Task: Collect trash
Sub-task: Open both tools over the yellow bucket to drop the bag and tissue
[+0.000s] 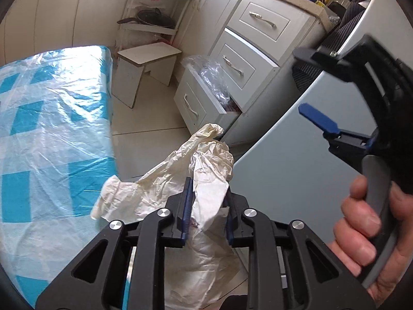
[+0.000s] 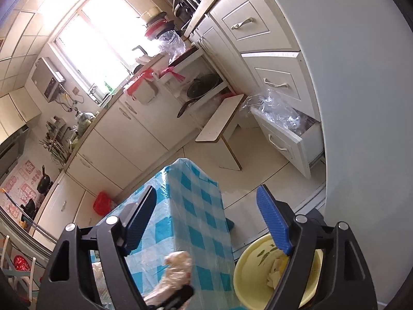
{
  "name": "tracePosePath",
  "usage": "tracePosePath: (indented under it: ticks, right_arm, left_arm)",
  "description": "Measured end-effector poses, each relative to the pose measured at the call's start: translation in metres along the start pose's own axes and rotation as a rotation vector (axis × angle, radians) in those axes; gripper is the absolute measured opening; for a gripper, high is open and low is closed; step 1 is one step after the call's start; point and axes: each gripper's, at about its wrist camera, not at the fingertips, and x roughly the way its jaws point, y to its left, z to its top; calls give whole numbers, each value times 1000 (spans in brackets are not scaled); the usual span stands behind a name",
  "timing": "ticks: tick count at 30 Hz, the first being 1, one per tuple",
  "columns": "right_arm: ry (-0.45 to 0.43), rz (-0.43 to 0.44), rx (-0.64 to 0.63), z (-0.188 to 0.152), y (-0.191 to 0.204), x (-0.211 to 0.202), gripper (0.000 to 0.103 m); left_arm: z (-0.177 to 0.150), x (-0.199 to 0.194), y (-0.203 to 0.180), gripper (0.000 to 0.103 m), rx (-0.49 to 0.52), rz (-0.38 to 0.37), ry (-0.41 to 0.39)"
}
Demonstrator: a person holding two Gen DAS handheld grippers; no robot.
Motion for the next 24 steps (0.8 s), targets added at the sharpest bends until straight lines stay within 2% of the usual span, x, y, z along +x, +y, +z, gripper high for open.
tracePosePath:
  ticks: [5, 6, 8, 9, 11, 17, 21, 24]
  right_arm:
    - [18, 28, 14, 2, 2, 8, 77]
    - [18, 33, 19, 3, 2, 9, 77]
    - [18, 38, 27, 5, 2, 9, 77]
    - [17, 41, 34, 5, 3, 9, 77]
    - [13, 48, 43, 4, 4, 8, 77]
    - [8, 56, 36, 2, 12, 9, 77]
    - [23, 58, 22, -2, 22, 16, 77]
    - [34, 69, -8, -6, 36, 20, 77]
  left_arm:
    - [-1, 47, -11, 40, -38, 20, 93]
    - [-1, 48, -13, 47, -43, 3, 95]
    - [0, 46, -16, 59, -28, 16, 84]
    - [0, 45, -16, 62, -23, 22, 79]
    - [2, 40, -12, 63, -37, 21, 75]
    - [7, 1, 9, 63, -73, 36, 23]
    - [4, -41, 25, 72, -68, 87, -38]
    - [-2, -82, 37, 80, -61, 152, -94]
